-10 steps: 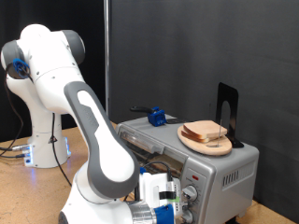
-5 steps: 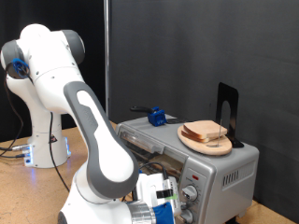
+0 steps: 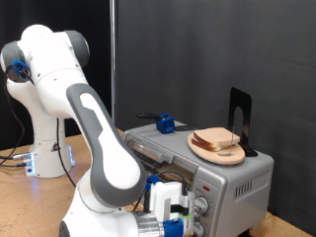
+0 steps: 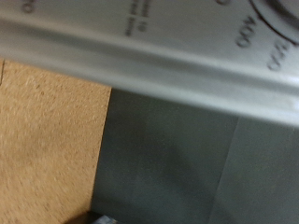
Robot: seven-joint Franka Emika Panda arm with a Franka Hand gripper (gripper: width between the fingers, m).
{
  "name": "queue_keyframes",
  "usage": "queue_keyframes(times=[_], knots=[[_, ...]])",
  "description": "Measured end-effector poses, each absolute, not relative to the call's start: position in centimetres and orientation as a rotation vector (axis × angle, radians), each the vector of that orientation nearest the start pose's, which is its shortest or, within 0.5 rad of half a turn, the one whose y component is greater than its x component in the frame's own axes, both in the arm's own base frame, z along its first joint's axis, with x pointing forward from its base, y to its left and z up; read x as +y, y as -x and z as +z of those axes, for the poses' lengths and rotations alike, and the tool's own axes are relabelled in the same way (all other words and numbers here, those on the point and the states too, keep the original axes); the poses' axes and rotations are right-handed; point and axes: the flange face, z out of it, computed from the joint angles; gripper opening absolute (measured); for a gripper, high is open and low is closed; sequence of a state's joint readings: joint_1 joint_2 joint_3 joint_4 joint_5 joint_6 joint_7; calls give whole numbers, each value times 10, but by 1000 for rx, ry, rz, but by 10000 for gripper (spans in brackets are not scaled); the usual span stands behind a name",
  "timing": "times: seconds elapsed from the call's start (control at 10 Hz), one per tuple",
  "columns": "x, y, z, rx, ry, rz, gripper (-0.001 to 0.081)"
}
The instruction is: Make a piece of toast with the oven
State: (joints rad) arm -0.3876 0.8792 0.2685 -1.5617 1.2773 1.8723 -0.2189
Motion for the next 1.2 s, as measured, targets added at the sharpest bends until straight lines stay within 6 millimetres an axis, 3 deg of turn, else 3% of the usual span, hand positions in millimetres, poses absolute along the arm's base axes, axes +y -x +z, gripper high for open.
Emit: queue_keyframes(times=[0.1,0.2,0.3,0.4,0.5,0.6,1.2], knots=[[-36,-673,155,767,1639,353,391],[-37,-670,152,816,1629,398,593],[-39,-668,149,840,1628,424,724],[-39,-666,147,846,1627,433,724],[-40,-665,147,846,1627,435,792],[-40,-665,147,826,1636,416,804],[-43,-668,149,744,1670,319,808]])
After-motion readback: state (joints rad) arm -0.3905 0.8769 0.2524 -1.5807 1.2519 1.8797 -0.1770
